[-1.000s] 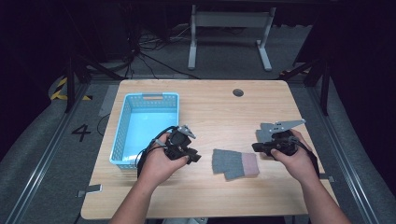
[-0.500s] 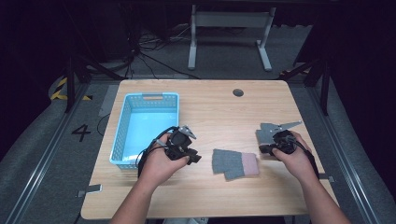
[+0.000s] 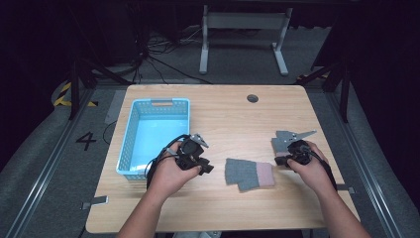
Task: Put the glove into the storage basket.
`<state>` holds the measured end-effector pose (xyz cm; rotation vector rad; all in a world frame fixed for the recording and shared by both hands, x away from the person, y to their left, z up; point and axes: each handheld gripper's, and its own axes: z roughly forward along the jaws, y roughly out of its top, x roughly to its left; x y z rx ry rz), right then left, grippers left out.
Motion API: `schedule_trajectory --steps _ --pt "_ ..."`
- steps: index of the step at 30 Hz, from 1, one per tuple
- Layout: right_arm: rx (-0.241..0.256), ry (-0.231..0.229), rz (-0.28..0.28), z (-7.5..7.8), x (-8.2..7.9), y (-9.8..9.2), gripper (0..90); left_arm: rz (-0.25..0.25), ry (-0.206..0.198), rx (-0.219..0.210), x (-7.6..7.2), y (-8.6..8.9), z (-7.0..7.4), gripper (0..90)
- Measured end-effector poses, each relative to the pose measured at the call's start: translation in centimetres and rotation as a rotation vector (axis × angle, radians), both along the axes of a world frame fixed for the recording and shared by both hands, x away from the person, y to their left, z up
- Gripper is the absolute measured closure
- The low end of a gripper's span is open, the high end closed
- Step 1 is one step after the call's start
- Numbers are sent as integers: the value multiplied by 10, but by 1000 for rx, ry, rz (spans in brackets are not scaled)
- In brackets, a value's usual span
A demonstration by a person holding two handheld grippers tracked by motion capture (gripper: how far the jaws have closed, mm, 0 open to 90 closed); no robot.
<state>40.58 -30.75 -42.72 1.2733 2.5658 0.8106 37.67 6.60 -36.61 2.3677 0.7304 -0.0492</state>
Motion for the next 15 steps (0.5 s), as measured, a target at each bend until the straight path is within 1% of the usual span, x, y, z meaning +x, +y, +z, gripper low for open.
schedule_trajectory --steps 3,12,15 --pt "-10 0 -10 -1 0 -3 898 -4 1 -2 1 -1 0 699" --pt "-5 0 -38 -1 -3 -14 897 -23 0 -2 4 -6 0 686" --pt "-6 5 -50 -2 -4 -18 897 -27 3 -9 4 -8 1 686"
